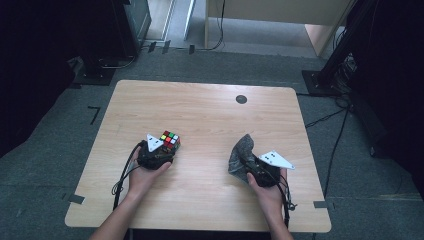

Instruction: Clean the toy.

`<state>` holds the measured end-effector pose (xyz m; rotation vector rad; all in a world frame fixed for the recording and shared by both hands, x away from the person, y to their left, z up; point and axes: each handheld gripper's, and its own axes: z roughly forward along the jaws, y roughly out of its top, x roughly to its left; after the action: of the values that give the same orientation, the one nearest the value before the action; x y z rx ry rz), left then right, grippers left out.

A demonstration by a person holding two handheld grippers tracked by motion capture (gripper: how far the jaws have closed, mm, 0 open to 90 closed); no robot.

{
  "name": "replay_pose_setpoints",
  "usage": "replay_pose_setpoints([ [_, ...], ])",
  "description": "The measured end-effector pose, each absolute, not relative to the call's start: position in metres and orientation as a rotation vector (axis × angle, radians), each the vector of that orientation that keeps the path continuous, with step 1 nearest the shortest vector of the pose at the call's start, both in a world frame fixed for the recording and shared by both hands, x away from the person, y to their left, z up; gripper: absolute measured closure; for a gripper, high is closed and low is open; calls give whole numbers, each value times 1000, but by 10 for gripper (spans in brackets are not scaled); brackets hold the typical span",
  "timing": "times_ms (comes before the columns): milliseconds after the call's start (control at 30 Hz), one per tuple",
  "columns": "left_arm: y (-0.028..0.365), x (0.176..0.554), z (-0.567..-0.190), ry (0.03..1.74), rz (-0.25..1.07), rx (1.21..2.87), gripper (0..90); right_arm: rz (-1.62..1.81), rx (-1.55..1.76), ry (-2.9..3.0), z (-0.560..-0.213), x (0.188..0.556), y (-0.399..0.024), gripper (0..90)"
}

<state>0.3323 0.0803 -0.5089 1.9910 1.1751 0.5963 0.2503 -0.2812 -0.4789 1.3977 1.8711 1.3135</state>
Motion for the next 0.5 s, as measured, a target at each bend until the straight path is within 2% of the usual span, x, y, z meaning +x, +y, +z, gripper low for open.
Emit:
replay_pose_setpoints([
  [233,80,338,-512,1225,530,2035,316,1311,1396,1874,-479,250,-279,673],
  [333,77,336,-511,1219,569,2042,342,1310,1395,1873,-478,250,-278,674],
  [500,72,338,-511,1239,558,2034,342,1291,1403,1871,-478,252,-276,674],
])
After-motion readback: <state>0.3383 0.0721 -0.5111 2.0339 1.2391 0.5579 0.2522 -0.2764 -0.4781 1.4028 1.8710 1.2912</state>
